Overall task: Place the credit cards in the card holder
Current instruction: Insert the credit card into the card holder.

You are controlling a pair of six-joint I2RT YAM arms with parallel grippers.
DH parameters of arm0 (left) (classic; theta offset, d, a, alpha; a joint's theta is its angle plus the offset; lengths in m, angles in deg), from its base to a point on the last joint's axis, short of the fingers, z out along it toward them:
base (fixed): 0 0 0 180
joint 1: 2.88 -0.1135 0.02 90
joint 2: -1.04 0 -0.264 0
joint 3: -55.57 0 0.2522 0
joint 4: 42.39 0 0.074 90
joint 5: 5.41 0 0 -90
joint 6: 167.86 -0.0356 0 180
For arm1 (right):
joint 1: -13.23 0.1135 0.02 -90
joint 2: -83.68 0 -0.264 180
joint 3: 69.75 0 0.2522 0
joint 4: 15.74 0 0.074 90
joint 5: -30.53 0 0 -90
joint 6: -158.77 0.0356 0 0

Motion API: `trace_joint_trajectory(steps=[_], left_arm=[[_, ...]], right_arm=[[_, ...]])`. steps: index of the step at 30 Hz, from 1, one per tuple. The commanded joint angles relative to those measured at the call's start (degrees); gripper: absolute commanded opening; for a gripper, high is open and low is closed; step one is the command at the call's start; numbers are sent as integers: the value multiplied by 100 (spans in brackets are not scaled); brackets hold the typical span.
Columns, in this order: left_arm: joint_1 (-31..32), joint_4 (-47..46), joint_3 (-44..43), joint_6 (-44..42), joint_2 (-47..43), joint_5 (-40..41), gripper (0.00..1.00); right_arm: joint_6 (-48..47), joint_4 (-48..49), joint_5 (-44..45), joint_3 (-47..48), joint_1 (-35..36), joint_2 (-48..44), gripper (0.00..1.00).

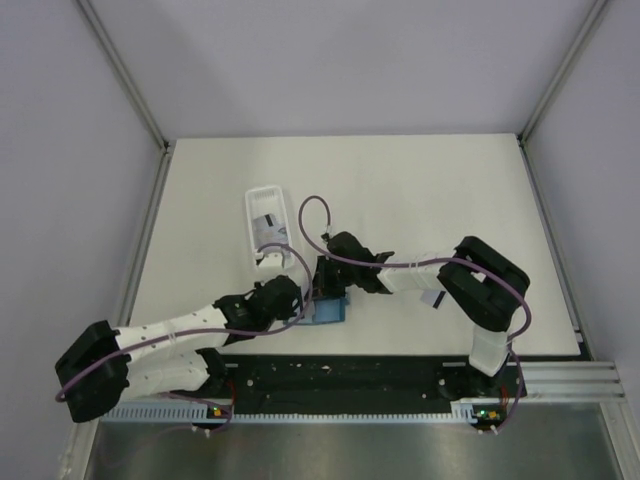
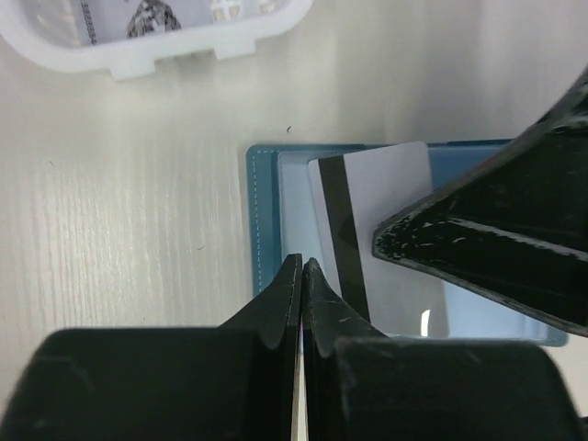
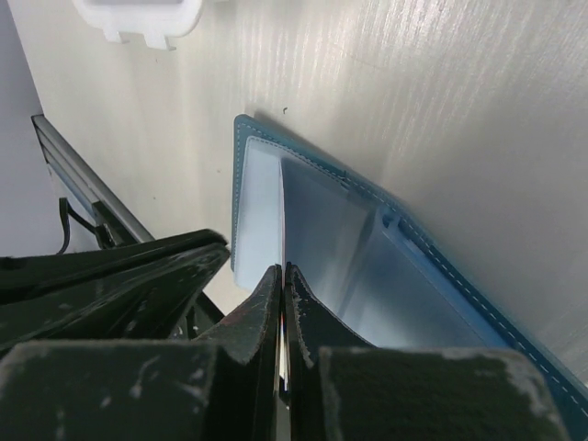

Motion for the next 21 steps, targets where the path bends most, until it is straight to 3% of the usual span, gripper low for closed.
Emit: trace_joint_trajectory(steps=[1,14,21], left_arm=[[-21,-578,187,255,435,-118,0],[-29,-913,249,466,1209,-250,0],[-29,-948,416,571,1122,-347,0]], right_arm=[[-7,3,213,146,97,61,0],[-148,-77,301,-223,97,-456,0],[-60,-348,1021,-644,97,-1125,0]])
